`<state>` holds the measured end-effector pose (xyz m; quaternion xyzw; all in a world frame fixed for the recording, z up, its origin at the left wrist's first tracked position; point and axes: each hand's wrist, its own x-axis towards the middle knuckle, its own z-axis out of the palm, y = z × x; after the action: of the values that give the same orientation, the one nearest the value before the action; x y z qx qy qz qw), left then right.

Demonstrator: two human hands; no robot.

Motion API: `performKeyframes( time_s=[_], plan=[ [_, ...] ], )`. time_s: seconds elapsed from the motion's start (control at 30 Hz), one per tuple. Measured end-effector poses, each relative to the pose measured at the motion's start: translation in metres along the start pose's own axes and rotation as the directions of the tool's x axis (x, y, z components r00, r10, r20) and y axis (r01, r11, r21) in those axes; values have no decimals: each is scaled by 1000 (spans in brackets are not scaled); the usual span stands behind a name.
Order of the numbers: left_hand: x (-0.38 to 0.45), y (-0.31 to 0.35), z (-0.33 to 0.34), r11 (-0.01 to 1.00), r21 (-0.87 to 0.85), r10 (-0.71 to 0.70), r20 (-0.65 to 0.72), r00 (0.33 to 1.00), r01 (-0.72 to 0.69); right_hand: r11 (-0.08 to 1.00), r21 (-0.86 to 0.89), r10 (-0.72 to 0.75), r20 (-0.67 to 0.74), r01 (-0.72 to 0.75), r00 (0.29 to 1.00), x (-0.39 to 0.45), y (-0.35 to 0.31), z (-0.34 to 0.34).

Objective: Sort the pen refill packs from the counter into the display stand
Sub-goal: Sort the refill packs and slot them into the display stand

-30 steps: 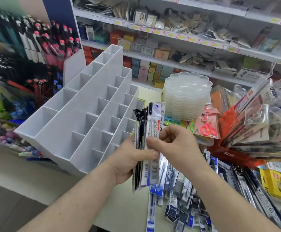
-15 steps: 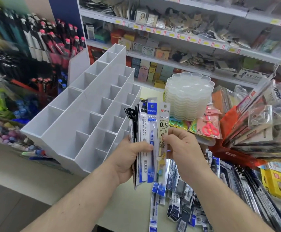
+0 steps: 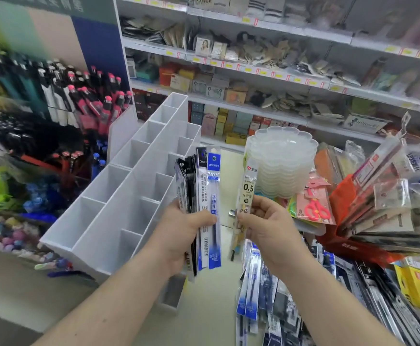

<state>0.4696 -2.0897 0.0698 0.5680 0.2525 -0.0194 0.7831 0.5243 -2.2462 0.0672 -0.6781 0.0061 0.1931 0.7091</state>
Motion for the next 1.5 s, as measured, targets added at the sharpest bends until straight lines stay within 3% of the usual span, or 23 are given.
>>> performKeyframes(
  time_s=[0.2, 0.5, 0.8, 1.23, 1.5],
  plan=[
    [-12, 15, -6, 993, 27, 116, -148, 982, -113, 996, 81, -15, -116, 25, 993, 33, -9, 0],
    [-33, 22, -9, 980, -30, 175, -359, 917, -199, 993, -92, -84, -157, 70, 984, 91, -15, -7],
    [-23, 15, -6, 984, -79, 123, -357, 926, -161, 967, -246, -145, -312, 68, 939, 155, 2, 13],
    [-18, 21, -18, 989, -73, 102, -263, 959, -125, 935, -354, -98, -231, 10, 968, 207, 14, 41],
    [-14, 21, -19, 989, -45, 126, -268, 955, -143, 874, -481, 10, -134, -73, 991, 218, 34, 36]
  ],
)
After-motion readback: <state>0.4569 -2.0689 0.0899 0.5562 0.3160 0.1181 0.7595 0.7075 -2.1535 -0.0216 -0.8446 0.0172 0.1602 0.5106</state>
